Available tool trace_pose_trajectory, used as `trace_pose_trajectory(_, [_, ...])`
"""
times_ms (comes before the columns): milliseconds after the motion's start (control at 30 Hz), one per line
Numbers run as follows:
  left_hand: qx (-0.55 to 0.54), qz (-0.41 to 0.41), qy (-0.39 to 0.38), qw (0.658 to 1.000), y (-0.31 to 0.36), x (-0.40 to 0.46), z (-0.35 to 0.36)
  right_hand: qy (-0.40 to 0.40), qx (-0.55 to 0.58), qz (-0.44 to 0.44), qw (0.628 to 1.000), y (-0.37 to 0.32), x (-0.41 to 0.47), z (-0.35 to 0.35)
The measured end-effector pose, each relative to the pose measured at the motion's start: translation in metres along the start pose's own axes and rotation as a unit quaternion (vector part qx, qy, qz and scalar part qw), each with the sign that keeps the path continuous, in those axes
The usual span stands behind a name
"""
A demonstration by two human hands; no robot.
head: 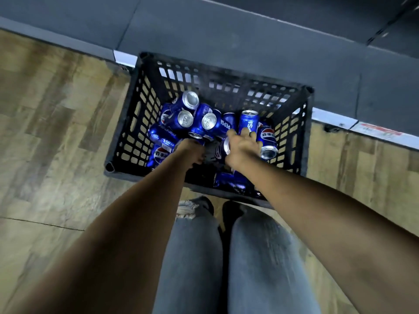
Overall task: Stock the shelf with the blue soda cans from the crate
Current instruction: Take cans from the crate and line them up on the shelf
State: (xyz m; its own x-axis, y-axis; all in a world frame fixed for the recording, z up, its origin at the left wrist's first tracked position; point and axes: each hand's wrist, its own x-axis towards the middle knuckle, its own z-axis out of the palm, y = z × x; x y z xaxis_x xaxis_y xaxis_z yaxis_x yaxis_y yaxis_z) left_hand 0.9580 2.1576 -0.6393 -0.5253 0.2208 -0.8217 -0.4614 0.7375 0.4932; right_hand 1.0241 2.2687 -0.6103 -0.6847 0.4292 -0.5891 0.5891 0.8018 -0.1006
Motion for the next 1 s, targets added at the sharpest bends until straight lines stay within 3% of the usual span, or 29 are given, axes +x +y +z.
trace_pose_trajectory(267, [-0.154,-0.126,-0.04,0.979,0.057,-0.13,-0.009,0.013,-0.03,-0.019,0.999,-0.009,-0.092,-0.102])
trace_pose_trajectory(633, [-0.208,-0.132,-0.094,0.965,0.149,-0.276,-0.056,0.043,-0.036,-0.088,0.995,-0.023,-0.204,-0.238])
trace_pose_trajectory(833, [-0.274,-0.13,-0.123,0.945,0.172,-0.331,-0.079,0.148,-0.064,-0.14,0.977,-0.026,-0.255,-0.277])
trace_pose_trajectory(1000, [-0.275,-0.117,-0.121,0.946,0.193,-0.373,-0.094,0.26,-0.059,-0.226,0.937,-0.027,-0.297,-0.302])
